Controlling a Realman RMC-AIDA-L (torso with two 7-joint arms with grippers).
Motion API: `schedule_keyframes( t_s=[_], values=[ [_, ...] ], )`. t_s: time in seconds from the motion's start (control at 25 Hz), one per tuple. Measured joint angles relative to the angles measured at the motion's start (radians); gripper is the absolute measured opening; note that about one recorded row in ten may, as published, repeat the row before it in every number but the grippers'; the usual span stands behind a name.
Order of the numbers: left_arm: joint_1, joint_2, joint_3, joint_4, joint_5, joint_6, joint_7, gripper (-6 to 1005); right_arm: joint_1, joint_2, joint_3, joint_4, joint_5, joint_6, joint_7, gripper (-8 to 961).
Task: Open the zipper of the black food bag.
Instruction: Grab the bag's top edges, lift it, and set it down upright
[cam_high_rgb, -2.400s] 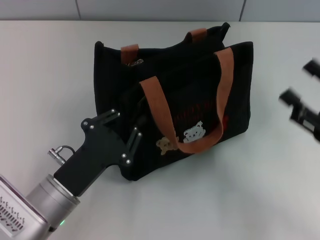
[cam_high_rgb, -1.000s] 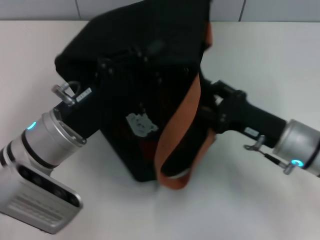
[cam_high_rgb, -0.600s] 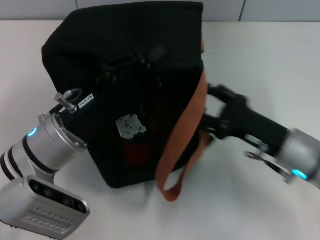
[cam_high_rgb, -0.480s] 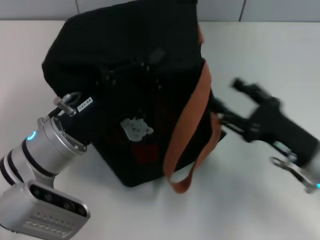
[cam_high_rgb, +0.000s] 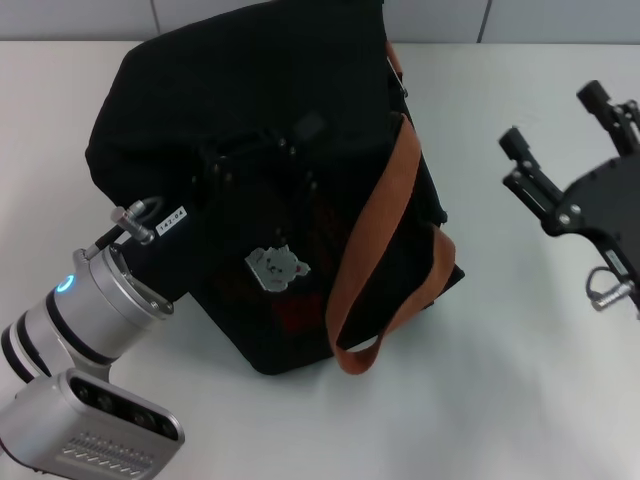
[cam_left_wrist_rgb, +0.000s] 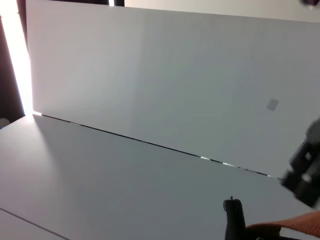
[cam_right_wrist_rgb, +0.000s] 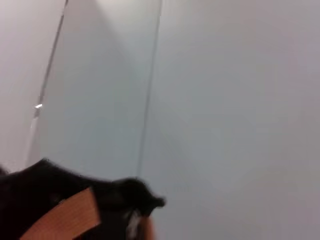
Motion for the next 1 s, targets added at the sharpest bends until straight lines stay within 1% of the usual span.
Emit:
schedule_keyframes(
  t_s=[0.12,0.24,0.28,0.32,0.48,0.6,0.72,0.84,0.92,1.0],
  values=[
    [0.002,0.0,-0.001,-0.008,0.0,0.002,0.027,107,0.023,-0.002,-0.058,-0.007,-0.065,0.072,0.074,827],
    [0.003,0.0,-0.001,-0.019,0.001,-0.002,0.047,107,0.03,-0.002,-0.076,-0.012,-0.103,0.097,0.087,827],
    [0.003,0.0,-0.001,-0.022,0.001,-0.005,0.054,107,0.039,-0.001,-0.079,-0.016,-0.136,0.133,0.092,827],
    [0.003,0.0,-0.001,-0.023,0.001,-0.007,0.057,107,0.039,-0.001,-0.079,-0.016,-0.136,0.133,0.092,827],
    [0.003,0.0,0.0,-0.026,0.002,-0.014,0.06,106,0.059,-0.001,-0.088,-0.018,-0.161,0.213,0.119,827],
    [0.003,0.0,0.0,-0.026,0.002,-0.016,0.06,106,0.073,0.001,-0.094,-0.014,-0.181,0.248,0.124,827],
    [0.002,0.0,0.0,-0.032,0.002,-0.019,0.061,105,0.104,0.004,-0.103,0.004,-0.204,0.283,0.124,826],
    [0.002,0.0,-0.002,-0.033,0.002,-0.02,0.061,105,0.113,0.004,-0.102,0.016,-0.216,0.296,0.121,825],
    [0.001,0.0,-0.004,-0.033,0.002,-0.022,0.062,105,0.102,0.004,-0.094,0.02,-0.22,0.283,0.111,826],
    [0.002,0.0,-0.006,-0.035,0.001,-0.022,0.062,106,0.057,0.005,-0.064,0.018,-0.215,0.21,0.085,826]
  ],
)
